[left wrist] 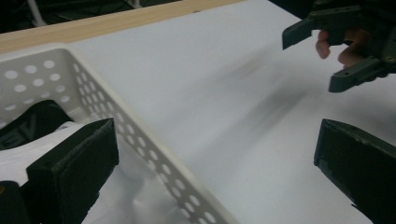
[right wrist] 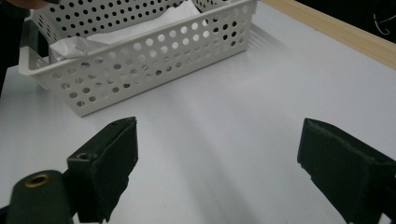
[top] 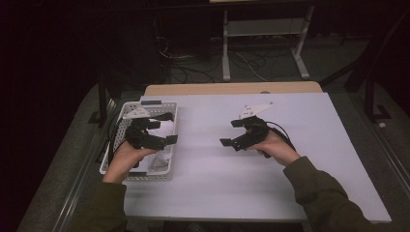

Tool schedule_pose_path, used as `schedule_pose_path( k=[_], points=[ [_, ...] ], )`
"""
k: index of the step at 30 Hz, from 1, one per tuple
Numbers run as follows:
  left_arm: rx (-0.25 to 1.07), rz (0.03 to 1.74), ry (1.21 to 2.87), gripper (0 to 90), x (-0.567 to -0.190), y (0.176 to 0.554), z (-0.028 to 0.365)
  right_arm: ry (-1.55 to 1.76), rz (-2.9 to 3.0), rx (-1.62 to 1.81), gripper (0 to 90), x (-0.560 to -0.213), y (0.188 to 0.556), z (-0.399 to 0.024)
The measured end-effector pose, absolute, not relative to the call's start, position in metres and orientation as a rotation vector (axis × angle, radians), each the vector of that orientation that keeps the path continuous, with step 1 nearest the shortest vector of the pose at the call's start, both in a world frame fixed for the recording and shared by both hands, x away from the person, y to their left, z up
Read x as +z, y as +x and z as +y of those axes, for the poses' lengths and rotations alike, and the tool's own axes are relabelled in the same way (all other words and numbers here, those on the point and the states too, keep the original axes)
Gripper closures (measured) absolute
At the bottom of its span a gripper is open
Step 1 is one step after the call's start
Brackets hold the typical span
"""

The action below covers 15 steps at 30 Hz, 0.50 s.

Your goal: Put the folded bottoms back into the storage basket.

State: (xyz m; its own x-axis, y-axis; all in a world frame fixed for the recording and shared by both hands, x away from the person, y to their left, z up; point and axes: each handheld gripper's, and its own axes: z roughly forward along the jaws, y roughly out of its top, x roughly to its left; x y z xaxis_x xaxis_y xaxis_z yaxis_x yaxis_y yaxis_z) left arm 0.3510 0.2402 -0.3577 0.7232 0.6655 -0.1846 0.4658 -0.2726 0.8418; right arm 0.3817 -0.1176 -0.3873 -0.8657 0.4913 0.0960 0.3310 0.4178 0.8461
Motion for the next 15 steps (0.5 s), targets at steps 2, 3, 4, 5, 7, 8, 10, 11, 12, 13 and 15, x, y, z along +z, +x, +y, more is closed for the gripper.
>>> schedule_pose_path(
  k=[2,3,4,5,7,8,10,11,12,13,15],
  points=[
    [0.252,0.852,1.925,0.0,-0.357,0.345,0.237,0.730,2.496,1.433,10.3,-0.388,0.380,-0.124],
    [0.249,0.840,1.922,0.0,-0.357,0.342,0.236,0.733,2.493,1.431,9.6,-0.388,0.378,-0.128],
    [0.241,0.829,1.923,0.0,-0.358,0.339,0.234,0.734,2.491,1.433,8.7,-0.388,0.377,-0.131],
    [0.234,0.824,1.925,0.0,-0.359,0.337,0.232,0.735,2.492,1.432,7.9,-0.388,0.376,-0.135],
    [0.233,0.812,1.932,0.0,-0.360,0.332,0.228,0.748,2.489,1.432,7.3,-0.389,0.373,-0.142],
    [0.230,0.807,1.930,0.0,-0.360,0.330,0.227,0.748,2.488,1.433,6.9,-0.389,0.372,-0.144],
    [0.227,0.800,1.930,0.0,-0.362,0.325,0.224,0.747,2.488,1.428,5.6,-0.390,0.369,-0.151],
    [0.226,0.794,1.926,0.0,-0.363,0.323,0.223,0.753,2.483,1.428,5.5,-0.391,0.367,-0.154],
    [0.223,0.787,1.929,0.0,-0.364,0.322,0.222,0.754,2.480,1.430,5.1,-0.391,0.366,-0.157],
    [0.223,0.785,1.931,0.0,-0.365,0.320,0.220,0.757,2.476,1.429,4.7,-0.392,0.365,-0.160],
    [0.223,0.771,1.937,0.0,-0.367,0.316,0.218,0.772,2.471,1.426,4.3,-0.392,0.361,-0.166]
  ],
)
